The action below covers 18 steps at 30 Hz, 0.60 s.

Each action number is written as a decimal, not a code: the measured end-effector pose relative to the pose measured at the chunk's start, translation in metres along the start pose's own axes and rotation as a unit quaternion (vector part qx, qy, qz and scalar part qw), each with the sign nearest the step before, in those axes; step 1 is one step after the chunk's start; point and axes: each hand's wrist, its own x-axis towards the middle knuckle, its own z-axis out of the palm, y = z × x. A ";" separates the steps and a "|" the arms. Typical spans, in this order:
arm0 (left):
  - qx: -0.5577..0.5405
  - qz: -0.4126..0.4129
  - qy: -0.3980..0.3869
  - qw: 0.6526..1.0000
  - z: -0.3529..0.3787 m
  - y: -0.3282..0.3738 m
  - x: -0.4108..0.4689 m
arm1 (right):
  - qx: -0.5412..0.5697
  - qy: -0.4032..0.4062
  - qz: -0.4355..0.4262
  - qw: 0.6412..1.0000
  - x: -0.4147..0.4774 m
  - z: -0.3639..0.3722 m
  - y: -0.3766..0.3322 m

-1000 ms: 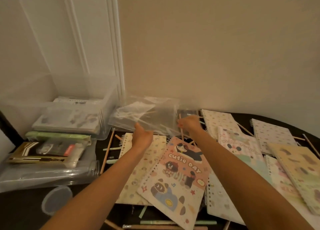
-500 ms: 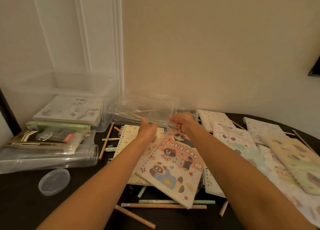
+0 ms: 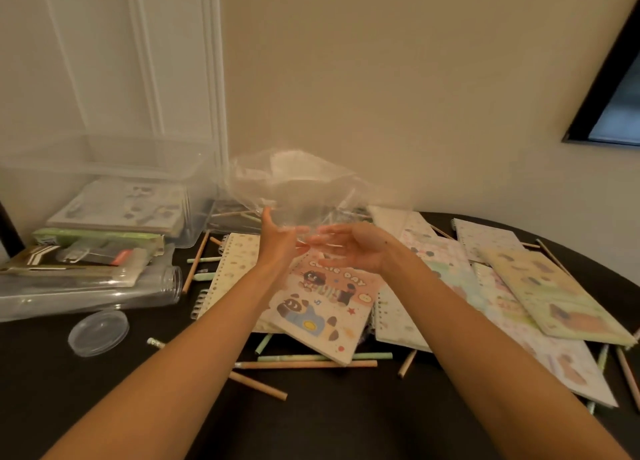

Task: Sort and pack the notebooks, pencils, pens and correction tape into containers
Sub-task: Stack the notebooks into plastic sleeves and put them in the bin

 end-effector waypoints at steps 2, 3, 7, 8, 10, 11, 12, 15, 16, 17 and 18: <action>0.016 0.002 0.012 1.000 -0.010 0.003 -0.006 | 0.013 0.010 0.003 1.000 -0.013 0.000 0.001; 0.029 -0.003 0.014 0.999 -0.016 0.004 -0.008 | 0.017 0.025 0.001 1.000 -0.018 -0.001 0.001; 0.134 -0.050 0.008 0.990 -0.036 0.013 -0.017 | 0.029 0.106 -0.019 0.994 -0.027 -0.003 0.008; 0.175 -0.058 0.018 0.983 -0.039 0.014 -0.019 | 0.040 0.116 -0.020 0.992 -0.029 0.000 0.012; 0.347 -0.025 0.048 0.936 -0.040 0.014 -0.028 | 0.064 0.127 -0.017 0.990 -0.033 0.007 0.021; 0.428 0.018 0.051 0.902 -0.039 0.014 -0.033 | 0.076 0.129 -0.014 0.989 -0.034 0.011 0.026; 0.488 0.070 0.034 0.870 -0.037 0.014 -0.039 | 0.085 0.127 -0.013 0.988 -0.037 0.015 0.030; 0.626 0.141 -0.080 0.763 -0.028 0.011 -0.049 | 0.067 0.121 -0.010 0.990 -0.045 0.022 0.032; 0.671 0.140 -0.106 0.720 -0.026 0.008 -0.051 | 0.058 0.125 -0.011 0.990 -0.048 0.021 0.030; 0.703 0.135 -0.122 0.687 -0.025 0.005 -0.052 | 0.056 0.133 -0.014 0.989 -0.051 0.018 0.028; 0.723 0.130 -0.131 0.665 -0.024 0.001 -0.053 | 0.060 0.147 -0.025 0.987 -0.055 0.014 0.026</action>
